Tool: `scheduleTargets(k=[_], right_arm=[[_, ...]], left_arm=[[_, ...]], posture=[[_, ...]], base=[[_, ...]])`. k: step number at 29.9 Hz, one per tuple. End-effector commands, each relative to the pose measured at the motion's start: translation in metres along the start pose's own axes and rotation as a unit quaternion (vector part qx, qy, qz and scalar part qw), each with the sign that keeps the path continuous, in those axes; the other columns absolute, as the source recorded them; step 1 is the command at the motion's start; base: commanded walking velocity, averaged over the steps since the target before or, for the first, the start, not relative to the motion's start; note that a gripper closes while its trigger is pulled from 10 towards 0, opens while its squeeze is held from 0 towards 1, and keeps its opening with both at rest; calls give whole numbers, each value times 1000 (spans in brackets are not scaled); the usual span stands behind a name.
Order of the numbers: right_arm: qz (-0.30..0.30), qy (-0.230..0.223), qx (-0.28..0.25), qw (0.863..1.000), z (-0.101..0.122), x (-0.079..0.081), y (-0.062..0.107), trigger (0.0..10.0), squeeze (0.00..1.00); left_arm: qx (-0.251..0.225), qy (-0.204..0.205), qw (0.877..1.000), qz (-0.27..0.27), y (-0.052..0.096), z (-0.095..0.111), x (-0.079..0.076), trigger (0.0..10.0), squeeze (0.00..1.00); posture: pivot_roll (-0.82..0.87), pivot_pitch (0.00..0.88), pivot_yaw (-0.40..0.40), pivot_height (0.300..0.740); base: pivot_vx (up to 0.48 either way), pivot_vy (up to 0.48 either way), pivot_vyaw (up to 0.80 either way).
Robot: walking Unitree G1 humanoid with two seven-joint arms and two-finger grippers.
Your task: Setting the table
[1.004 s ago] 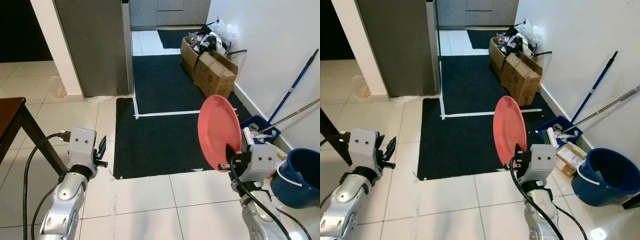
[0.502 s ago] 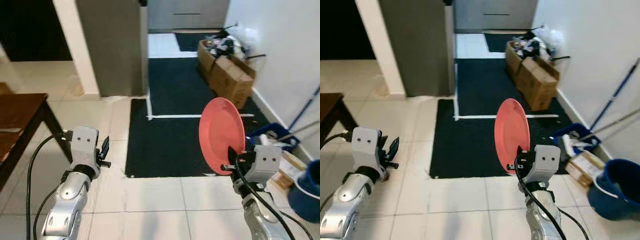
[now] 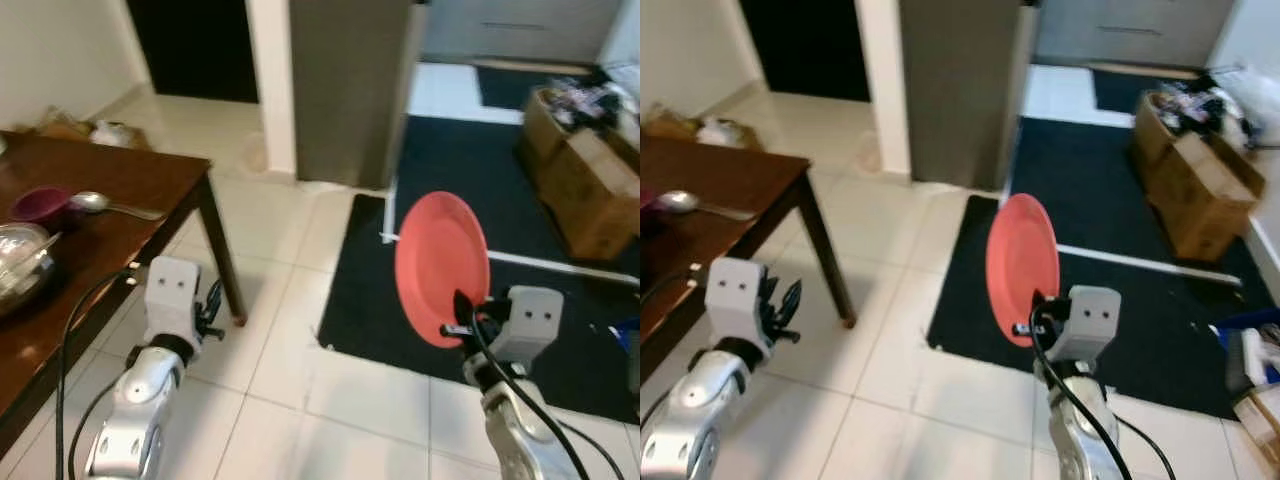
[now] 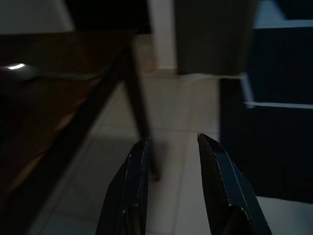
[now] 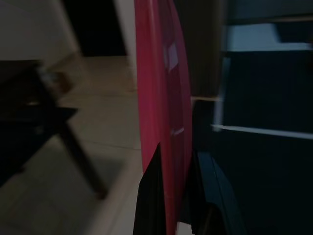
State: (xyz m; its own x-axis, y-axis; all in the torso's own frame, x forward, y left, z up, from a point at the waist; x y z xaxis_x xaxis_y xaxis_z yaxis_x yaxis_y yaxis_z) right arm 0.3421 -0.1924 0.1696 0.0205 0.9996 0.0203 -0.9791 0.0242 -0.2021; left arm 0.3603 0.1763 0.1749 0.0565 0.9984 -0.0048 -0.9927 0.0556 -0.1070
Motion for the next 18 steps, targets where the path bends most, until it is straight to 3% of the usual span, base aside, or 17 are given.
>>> scheduleTargets(k=[1,18], right_arm=[[-2,-7,5,1000,-3,-1,2,10000,0],[7,-10,9,1000,-4,4,2,10000,0]], left_arm=[[11,1,1000,-2,2,-6,-1,10000,0],[17,0,1000,-3,4,-7,-3,10000,0]], posture=[[48,113,88,740],[54,126,83,740]], base=[[0,0,794],[0,0,794]])
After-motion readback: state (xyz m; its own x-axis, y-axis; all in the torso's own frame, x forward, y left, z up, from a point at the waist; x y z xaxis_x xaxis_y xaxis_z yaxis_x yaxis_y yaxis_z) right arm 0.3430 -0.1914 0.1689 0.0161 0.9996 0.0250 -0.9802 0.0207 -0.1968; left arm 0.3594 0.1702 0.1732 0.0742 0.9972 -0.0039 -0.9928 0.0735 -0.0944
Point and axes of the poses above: a point about 5 cm out from each wrist's last joint towards the gripper, its own y axis pointing back from the gripper into the wrist, its own z axis along the axis of the wrist's last joint, x = y × z, the point moved 5 cm from there along -y, pointing out of the wrist towards the gripper, and after that the axes turned 6 degrees about y, right-handed, at the moved point
